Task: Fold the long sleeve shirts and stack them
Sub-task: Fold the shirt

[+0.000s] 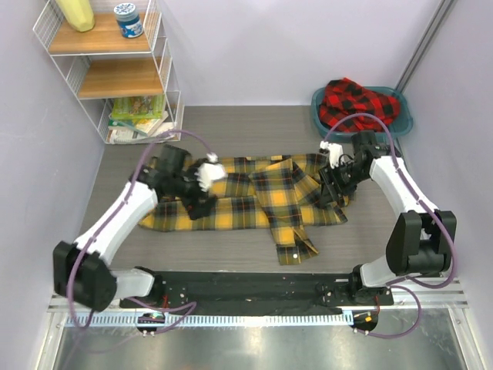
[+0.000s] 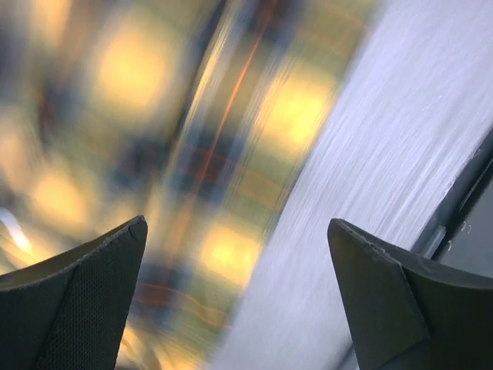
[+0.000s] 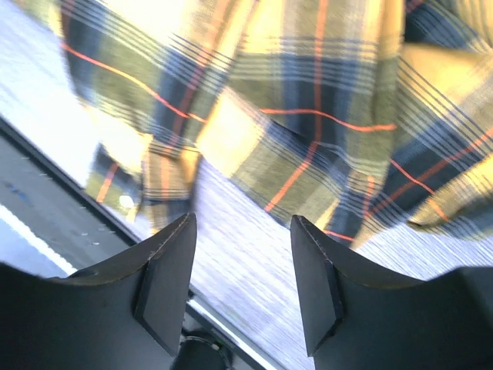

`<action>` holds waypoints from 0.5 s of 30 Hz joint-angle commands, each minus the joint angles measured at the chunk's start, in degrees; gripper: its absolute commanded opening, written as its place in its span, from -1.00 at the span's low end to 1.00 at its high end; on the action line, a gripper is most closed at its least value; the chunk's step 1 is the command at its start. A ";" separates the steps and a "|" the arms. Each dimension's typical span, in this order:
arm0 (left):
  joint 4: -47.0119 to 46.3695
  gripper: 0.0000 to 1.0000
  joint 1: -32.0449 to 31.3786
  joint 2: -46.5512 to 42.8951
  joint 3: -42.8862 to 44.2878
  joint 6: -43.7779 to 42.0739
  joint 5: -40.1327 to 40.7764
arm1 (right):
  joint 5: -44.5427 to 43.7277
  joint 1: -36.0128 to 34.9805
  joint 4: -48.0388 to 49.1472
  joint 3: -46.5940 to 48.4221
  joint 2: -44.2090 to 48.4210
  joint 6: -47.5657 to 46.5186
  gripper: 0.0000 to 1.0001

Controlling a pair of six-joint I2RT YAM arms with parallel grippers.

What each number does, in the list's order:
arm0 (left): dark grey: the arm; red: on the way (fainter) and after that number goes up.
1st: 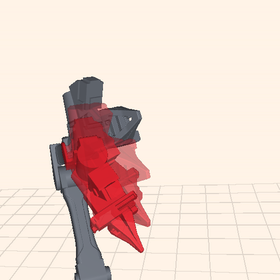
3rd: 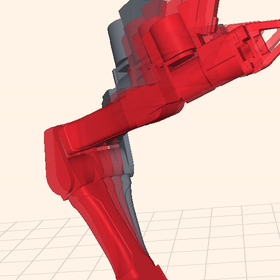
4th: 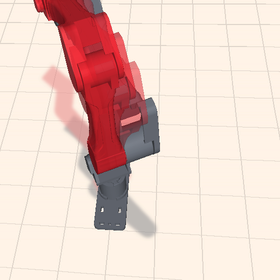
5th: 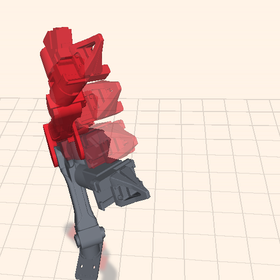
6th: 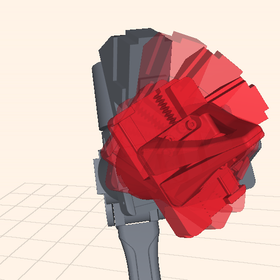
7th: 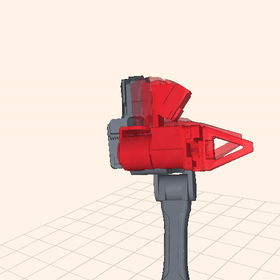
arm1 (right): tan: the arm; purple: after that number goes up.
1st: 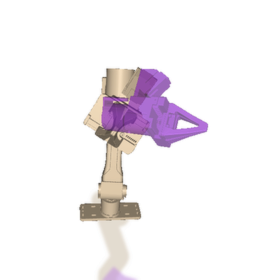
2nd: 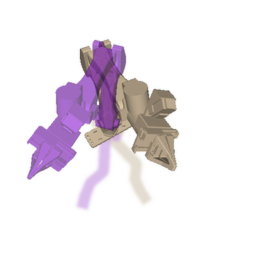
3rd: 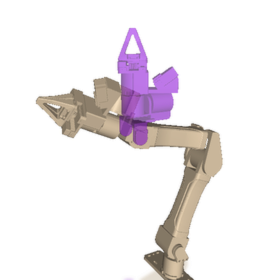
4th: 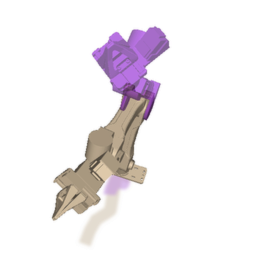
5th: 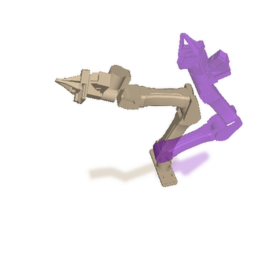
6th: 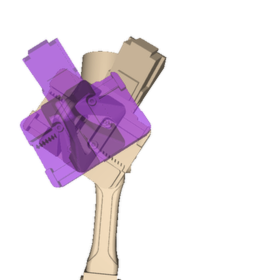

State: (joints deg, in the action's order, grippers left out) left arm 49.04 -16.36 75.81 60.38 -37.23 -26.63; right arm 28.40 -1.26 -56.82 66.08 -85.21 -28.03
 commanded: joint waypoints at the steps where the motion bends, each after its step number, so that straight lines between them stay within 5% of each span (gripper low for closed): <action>1: -11.05 1.00 -22.36 -4.19 -1.32 1.99 9.37 | 5.69 -0.24 -3.21 1.06 -1.27 2.54 0.15; 2: -12.37 0.99 -31.36 -3.05 -0.62 2.51 12.36 | 6.05 -0.24 -2.78 1.06 -1.36 3.07 0.14; 5: -13.61 0.99 -44.67 6.16 3.94 4.18 22.22 | 6.84 0.55 -1.37 2.11 -2.41 5.44 0.13; 15: -15.99 0.43 -58.78 32.72 23.90 11.83 21.45 | 11.67 7.67 -1.10 6.95 -6.55 7.64 0.12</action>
State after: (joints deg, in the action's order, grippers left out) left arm 35.46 -72.82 105.43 78.78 -28.82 -6.22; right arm 36.27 4.78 -58.11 70.52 -91.70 -21.30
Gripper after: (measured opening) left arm 0.733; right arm 0.563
